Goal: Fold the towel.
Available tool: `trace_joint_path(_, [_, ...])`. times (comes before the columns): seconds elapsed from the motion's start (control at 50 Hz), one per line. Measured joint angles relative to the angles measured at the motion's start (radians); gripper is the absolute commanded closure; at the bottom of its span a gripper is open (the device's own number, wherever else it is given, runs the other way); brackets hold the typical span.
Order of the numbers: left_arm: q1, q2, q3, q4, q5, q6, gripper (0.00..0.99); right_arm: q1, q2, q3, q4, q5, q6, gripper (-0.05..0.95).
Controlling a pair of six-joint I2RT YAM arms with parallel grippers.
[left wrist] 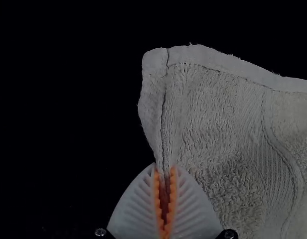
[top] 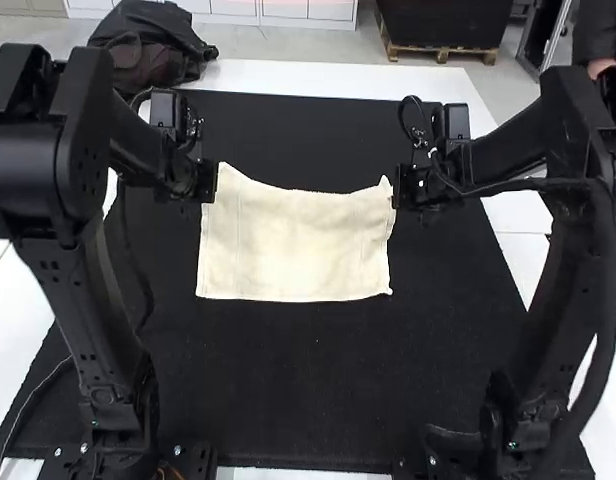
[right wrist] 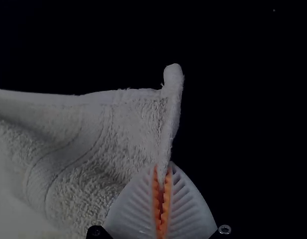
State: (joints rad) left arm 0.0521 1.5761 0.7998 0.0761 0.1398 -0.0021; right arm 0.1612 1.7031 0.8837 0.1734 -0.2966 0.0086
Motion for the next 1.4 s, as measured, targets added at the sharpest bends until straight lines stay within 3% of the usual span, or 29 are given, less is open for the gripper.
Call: trace_joint_path(1.4, [0.002,-0.314,-0.31,-0.072,0.004,0.0,0.97,0.0,-0.121,-0.235,-0.051,-0.048,0.007,0.92])
